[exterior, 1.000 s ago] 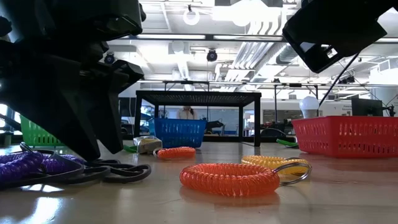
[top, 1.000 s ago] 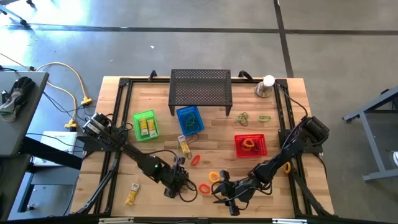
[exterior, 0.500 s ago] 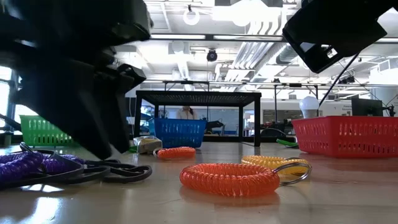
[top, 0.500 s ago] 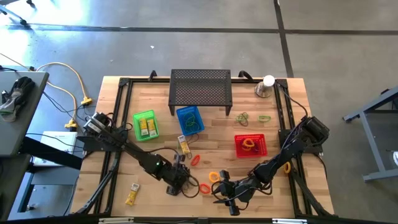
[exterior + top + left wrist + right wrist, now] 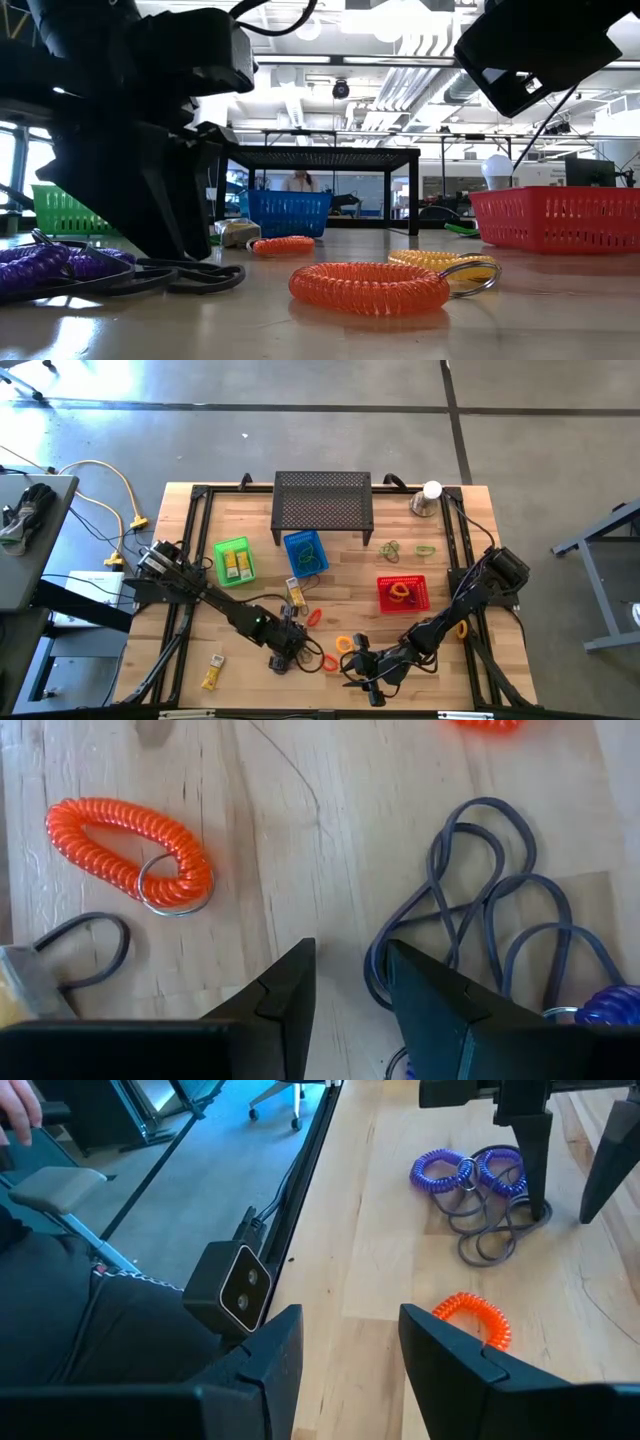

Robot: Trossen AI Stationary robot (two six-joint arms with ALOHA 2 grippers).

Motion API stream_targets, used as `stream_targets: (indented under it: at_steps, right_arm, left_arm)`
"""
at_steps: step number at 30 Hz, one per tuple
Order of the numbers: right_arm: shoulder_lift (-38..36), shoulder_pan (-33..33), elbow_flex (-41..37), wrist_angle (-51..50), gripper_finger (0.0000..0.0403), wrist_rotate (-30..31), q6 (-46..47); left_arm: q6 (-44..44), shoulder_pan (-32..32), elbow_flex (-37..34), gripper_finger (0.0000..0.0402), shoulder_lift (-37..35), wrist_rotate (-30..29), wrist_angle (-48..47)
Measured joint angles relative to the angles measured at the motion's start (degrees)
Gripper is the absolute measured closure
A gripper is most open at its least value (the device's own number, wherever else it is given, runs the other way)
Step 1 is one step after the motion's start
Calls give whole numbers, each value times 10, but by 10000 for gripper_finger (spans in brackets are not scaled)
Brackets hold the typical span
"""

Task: Pick & Place Office Desk Supplies
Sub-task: Put the violet rubber band into the blue basket

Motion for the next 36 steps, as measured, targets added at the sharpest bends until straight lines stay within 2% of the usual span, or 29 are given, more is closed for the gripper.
stream_targets:
  at_steps: [5, 12, 19, 26, 36]
  right_arm:
    - [0, 0, 0, 0, 248, 2, 0]
    - [0, 0, 0, 0, 248, 2, 0]
    - [0, 0, 0, 0, 248, 2, 0]
    - [0, 0, 0, 0, 248, 2, 0]
    - [0, 0, 0, 0, 248, 1, 0]
  left_arm:
    - [-2, -1, 0, 314, 1, 5, -17]
    - [1, -13, -1, 394, 2, -7, -11]
    - [2, -13, -3, 400, -5, -6, 14]
    - [2, -14, 6, 400, -48, 1, 31]
    - [94, -13, 51, 401, -115, -27, 28]
